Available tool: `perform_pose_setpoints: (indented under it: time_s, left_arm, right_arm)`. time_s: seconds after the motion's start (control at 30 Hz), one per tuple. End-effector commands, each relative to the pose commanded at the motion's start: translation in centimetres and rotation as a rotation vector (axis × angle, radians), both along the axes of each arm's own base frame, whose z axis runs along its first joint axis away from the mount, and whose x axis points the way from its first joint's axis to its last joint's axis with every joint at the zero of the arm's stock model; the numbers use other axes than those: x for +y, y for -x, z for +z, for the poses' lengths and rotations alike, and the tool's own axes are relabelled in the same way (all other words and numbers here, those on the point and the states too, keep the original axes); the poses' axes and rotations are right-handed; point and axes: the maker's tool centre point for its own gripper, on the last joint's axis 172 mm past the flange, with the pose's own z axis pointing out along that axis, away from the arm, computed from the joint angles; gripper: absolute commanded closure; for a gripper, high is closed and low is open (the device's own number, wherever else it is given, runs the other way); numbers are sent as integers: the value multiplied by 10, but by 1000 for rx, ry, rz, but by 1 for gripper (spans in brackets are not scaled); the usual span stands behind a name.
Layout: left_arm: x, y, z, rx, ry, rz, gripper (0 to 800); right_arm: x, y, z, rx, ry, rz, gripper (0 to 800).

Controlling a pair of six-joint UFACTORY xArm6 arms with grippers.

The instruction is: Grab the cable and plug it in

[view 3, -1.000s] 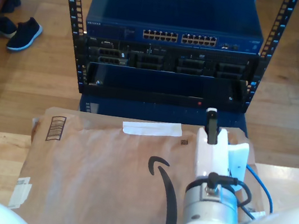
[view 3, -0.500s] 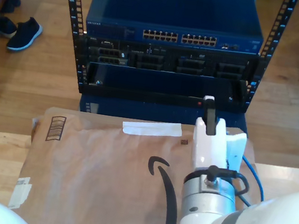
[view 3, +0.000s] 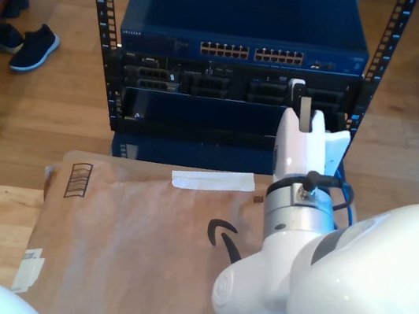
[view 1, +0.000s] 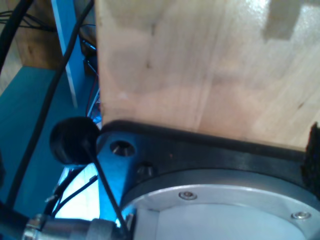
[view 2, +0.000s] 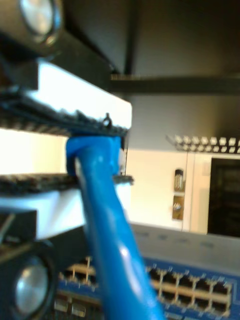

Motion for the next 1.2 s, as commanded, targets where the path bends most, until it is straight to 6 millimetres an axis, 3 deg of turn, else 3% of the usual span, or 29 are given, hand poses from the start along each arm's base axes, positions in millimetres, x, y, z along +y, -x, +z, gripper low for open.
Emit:
perform_pose_setpoints:
  time_s: [0.07,0.2,0.53,0.73,1.2]
  left_arm:
    - [0,0,0,0,0,0,0]
    - [0,0,0,0,0,0,0]
    - [0,0,0,0,0,0,0]
    - [0,0,0,0,0,0,0]
    - [0,0,0,1,0,-1,0]
  right_arm:
    - [-14,-10,-11,12,-19,-16,800]
    - [-14,-27,-23,18,-76,22,800]
    - [9,-58,-49,21,-113,38,800]
    - [21,-81,-54,-3,-126,36,800]
    - [-17,-95,-50,-23,-130,-34,800]
